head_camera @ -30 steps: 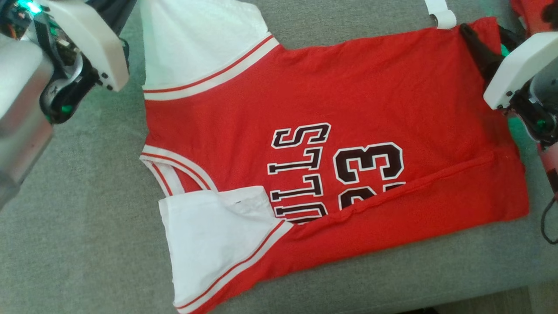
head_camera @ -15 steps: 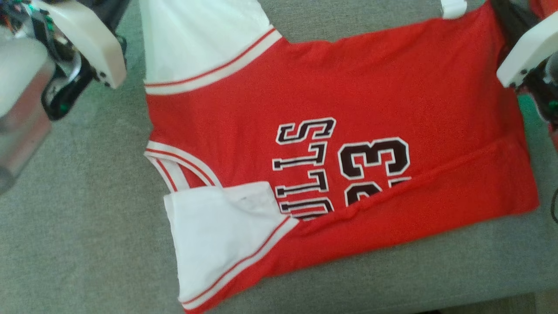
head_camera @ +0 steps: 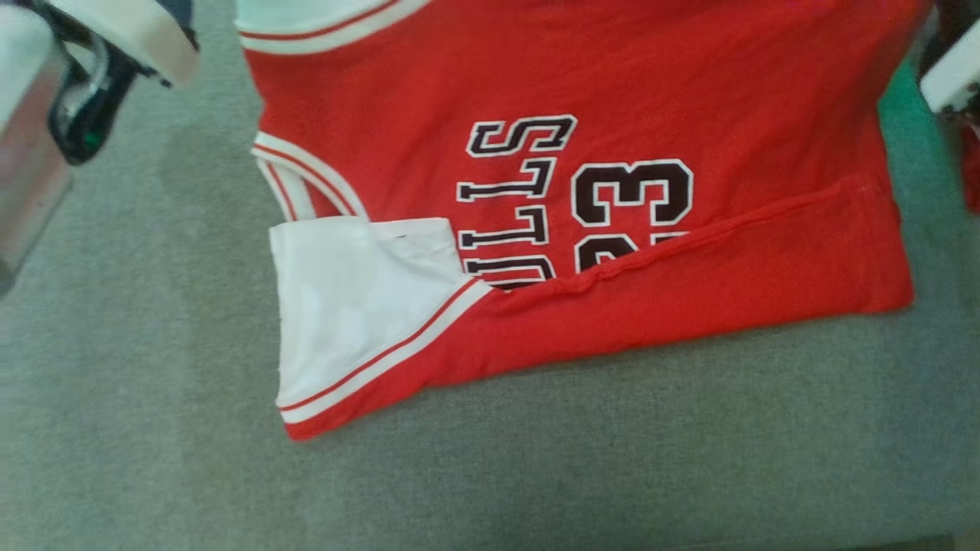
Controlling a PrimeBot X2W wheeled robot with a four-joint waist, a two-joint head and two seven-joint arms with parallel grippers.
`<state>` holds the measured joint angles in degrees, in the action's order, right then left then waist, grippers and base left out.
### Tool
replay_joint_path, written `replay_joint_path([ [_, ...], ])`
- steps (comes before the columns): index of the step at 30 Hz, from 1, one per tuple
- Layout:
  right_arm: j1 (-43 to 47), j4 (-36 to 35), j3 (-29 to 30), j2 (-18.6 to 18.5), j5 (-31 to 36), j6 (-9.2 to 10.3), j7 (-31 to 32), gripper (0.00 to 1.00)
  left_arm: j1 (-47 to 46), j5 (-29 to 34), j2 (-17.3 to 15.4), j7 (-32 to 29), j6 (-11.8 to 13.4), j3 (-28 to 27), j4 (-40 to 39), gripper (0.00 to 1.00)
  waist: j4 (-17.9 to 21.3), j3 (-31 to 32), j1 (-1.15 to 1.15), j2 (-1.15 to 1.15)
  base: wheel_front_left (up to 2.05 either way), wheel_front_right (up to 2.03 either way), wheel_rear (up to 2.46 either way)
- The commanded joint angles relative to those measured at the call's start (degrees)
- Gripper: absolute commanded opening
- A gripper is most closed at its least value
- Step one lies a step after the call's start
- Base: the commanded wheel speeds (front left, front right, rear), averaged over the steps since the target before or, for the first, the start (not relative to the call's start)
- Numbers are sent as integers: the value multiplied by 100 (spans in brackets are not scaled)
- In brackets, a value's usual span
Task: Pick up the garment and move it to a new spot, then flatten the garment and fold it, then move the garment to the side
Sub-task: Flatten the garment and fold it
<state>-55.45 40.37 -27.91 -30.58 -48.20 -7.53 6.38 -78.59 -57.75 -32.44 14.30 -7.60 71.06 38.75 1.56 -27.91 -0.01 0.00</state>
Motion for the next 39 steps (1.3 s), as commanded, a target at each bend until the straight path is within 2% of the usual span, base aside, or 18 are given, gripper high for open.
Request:
replay_joint_path([
  [1, 201, -168, -28, -172, -62, 4, -70, 0, -74, -37, -244, 61, 11, -202, -104, 0, -89, 96, 1, 0, 0, 0, 0],
  [7, 714, -340, -48, -372, -272, 4, -237, 0, 525, 72, -416, 68, 11, -406, -739, 0, -276, 385, 1, 0, 0, 0, 0],
  [16, 1850, -586, 77, -514, -515, 4, -676, 0, 2004, 425, -575, 69, 14, -1041, -1588, 0, -525, 983, 1, 0, 0, 0, 0],
  [23, 2576, -883, 129, -614, -549, 4, -822, 0, 3030, 798, -791, 69, 200, -1310, -2064, 0, -524, 1221, 1, 0, 0, 0, 0],
  [29, 3170, -1088, 345, -661, -535, 4, -873, 0, 3934, 869, -947, 69, 315, -1469, -2567, 0, -500, 1311, 1, 0, 0, 0, 0],
  [39, 3920, -1381, 688, -453, -299, 4, -862, 0, 4938, 1074, -726, 70, 623, -1577, -2722, 0, -465, 1421, 1, 0, 0, 0, 0],
])
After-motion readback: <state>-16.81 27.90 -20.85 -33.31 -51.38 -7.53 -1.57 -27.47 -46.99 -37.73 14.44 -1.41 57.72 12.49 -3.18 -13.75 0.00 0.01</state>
